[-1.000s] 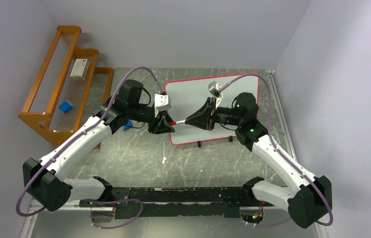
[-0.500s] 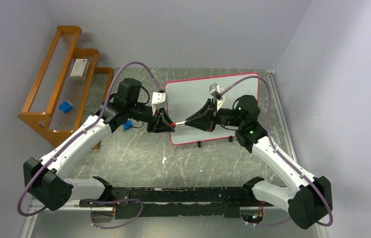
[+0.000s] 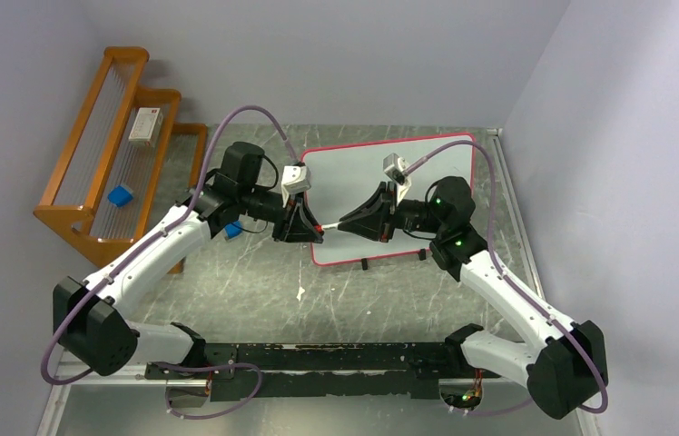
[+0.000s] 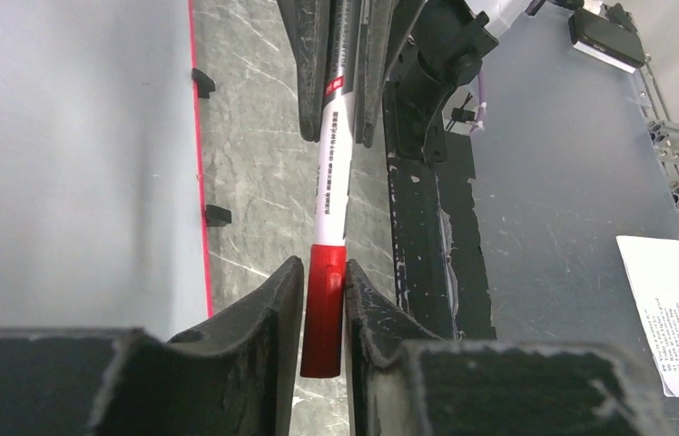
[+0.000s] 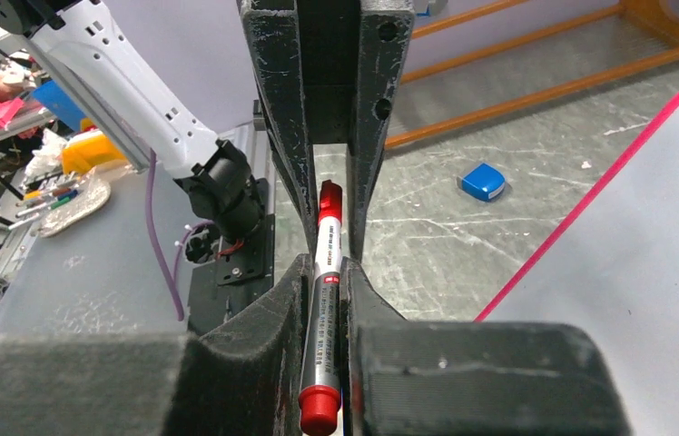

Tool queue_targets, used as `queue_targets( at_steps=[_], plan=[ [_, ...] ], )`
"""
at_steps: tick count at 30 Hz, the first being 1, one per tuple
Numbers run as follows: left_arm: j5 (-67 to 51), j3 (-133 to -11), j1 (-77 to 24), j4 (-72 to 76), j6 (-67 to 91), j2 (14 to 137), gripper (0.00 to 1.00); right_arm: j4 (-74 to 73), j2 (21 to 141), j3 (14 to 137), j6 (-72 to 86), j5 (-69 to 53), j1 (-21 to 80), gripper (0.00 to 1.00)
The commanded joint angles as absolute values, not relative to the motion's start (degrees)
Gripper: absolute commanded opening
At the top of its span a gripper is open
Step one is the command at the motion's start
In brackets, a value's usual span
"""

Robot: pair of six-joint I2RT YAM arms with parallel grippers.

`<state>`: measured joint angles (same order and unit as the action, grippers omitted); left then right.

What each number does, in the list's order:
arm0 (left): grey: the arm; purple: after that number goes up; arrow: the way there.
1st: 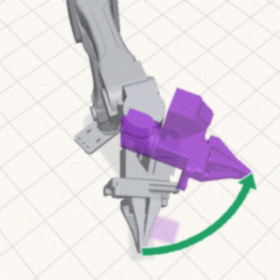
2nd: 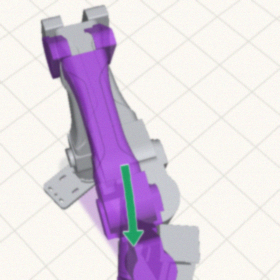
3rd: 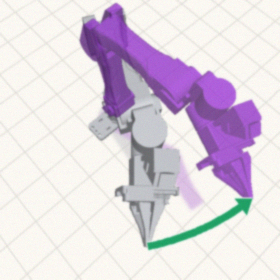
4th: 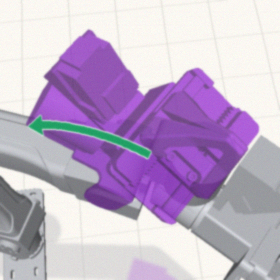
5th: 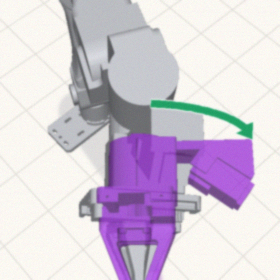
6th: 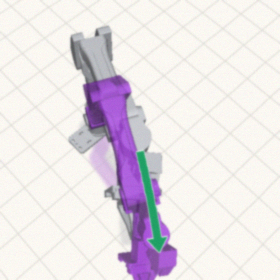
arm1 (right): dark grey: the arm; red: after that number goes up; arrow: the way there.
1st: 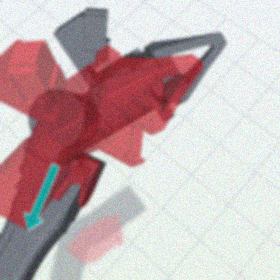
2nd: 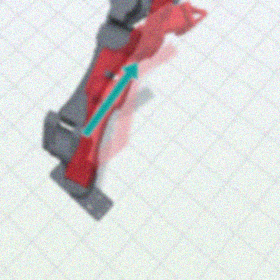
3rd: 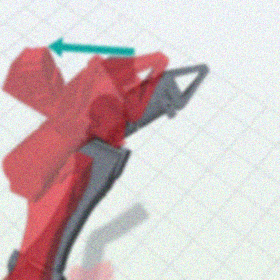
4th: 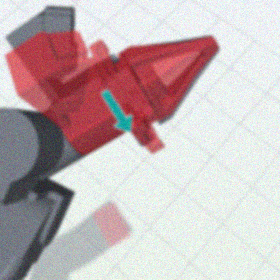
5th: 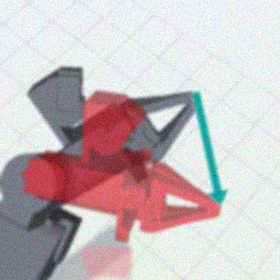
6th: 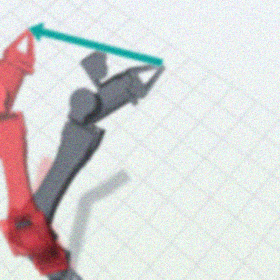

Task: Write a sentence on the whiteboard
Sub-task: Open the whiteboard marker at the center of the board.

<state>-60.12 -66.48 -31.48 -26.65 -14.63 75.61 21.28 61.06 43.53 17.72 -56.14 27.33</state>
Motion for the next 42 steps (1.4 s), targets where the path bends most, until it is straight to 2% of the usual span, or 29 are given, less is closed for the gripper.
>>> queue_targets(
  at_steps=[1,4,8,12,17,31,39,42],
  plan=[
    [-61.64,-67.22,-31.02,-25.61,-14.76,75.72,0.23,24.21,61.56,43.09,18.45,-57.01,27.07,0.0],
    [-61.74,-67.29,-31.03,-25.08,-14.46,75.63,0.06,24.33,61.76,42.94,19.29,-56.71,27.09,0.0],
    [-60.37,-67.0,-31.03,-26.39,-15.75,75.5,0.05,22.6,62.93,44.18,20.14,-58.06,27.08,0.12],
    [-58.86,-67.13,-31.03,-28.13,-17.47,75.32,0.05,20.01,63.58,45.76,20.28,-59.22,27.1,0.29],
    [-58.09,-67.28,-31.03,-29.14,-18.17,75.32,0.05,16.73,63.9,47.35,18.98,-59.84,27.22,0.38],
    [-60.24,-67.15,-31.03,-30.19,-19.54,75.59,0.05,21.4,65.54,47.16,23.36,-58.95,27.33,0.39],
    [-60.3,-67.19,-31.03,-30.32,-19.53,75.72,0.05,21.97,65.93,47.28,23.74,-59.17,27.33,0.35],
    [-60.49,-67.32,-31.03,-30.6,-19.77,75.85,0.05,21.38,66.07,47.28,23.31,-59.04,27.34,0.3]
  ],
)
